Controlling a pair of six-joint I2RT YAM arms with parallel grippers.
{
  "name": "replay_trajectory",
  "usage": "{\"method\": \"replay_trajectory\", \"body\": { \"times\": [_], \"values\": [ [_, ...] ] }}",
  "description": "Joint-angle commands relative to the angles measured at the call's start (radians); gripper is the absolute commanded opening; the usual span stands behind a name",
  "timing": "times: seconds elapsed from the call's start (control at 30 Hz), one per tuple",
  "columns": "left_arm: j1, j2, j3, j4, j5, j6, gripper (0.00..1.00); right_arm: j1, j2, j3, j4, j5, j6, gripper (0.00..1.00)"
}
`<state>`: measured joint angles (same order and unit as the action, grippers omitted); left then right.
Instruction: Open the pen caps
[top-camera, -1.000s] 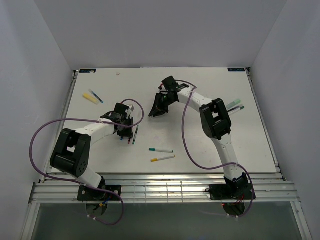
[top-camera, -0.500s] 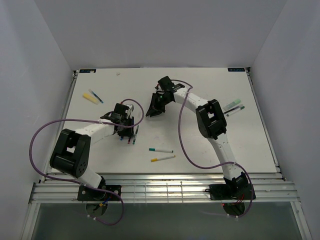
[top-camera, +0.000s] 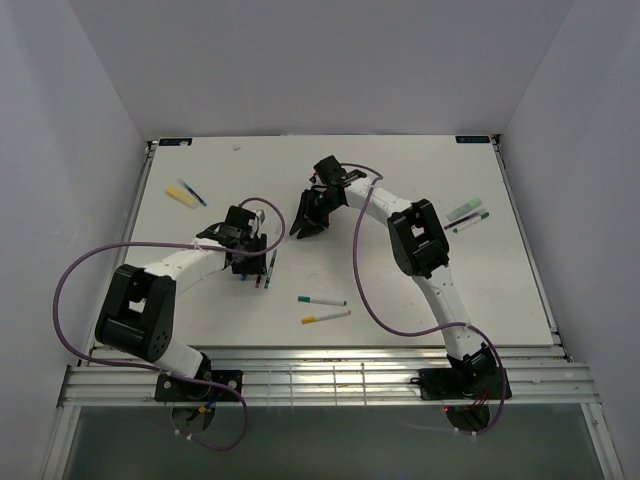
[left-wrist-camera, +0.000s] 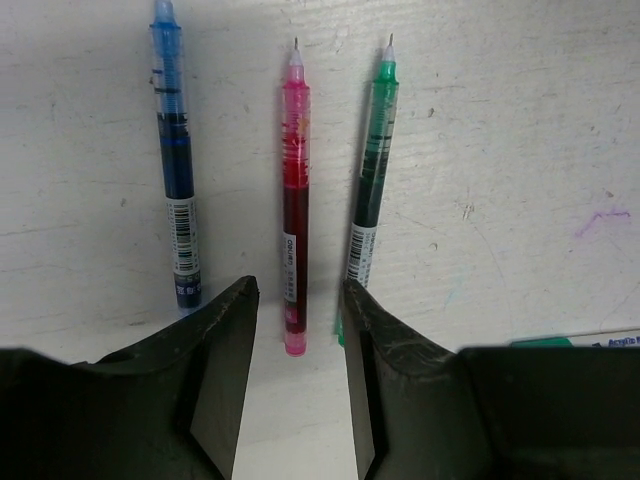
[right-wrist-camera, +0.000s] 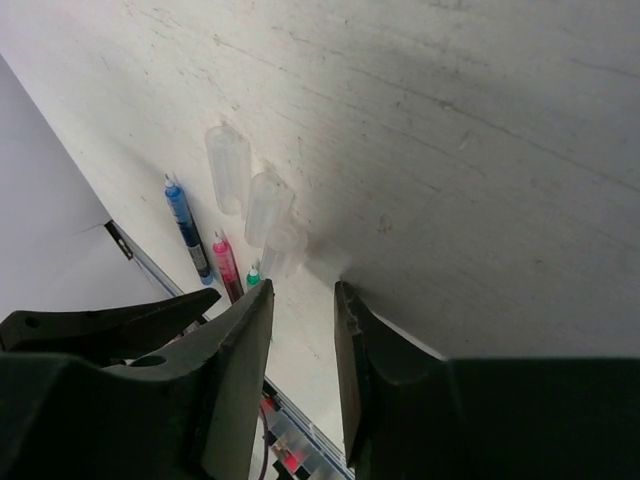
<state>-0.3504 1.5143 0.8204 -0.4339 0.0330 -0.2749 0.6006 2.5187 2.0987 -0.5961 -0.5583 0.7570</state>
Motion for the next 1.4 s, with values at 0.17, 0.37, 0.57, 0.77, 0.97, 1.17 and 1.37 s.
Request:
{"method": "replay_trajectory", "body": {
  "times": [0.17,0.37,0.57,0.77,0.97,1.17,1.37],
  "values": [
    [0.004,-0.055,0.141,-0.06,-0.001,-0.007,0.52,-0.002,-0.018,0.018,-0.013,0.02,-0.019,0.39],
    [0.004,-0.033,0.296,-0.13,-0.018,-0.038,0.55,-0.013,-0.118,-0.032,-0.014,0.024,-0.071,0.4],
    [0.02,0.105,0.538,-0.275,-0.25,-0.11,0.55,-0.03,-0.297,-0.135,-0.076,0.075,-0.172,0.4],
    [0.131,0.256,0.741,-0.367,-0.415,-0.259,0.55,-0.032,-0.518,-0.356,-0.122,0.135,-0.274,0.41],
    [0.281,0.44,0.931,-0.408,-0.441,-0.34,0.55,-0.033,-0.718,-0.623,-0.058,0.106,-0.298,0.41],
    [0.37,0.598,1.109,-0.407,-0.444,-0.316,0.55,-0.032,-0.762,-0.727,-0.031,0.1,-0.329,0.41],
    [0.445,0.724,1.244,-0.394,-0.398,-0.336,0.56,-0.033,-0.764,-0.782,-0.024,0.089,-0.36,0.41]
  ]
}}
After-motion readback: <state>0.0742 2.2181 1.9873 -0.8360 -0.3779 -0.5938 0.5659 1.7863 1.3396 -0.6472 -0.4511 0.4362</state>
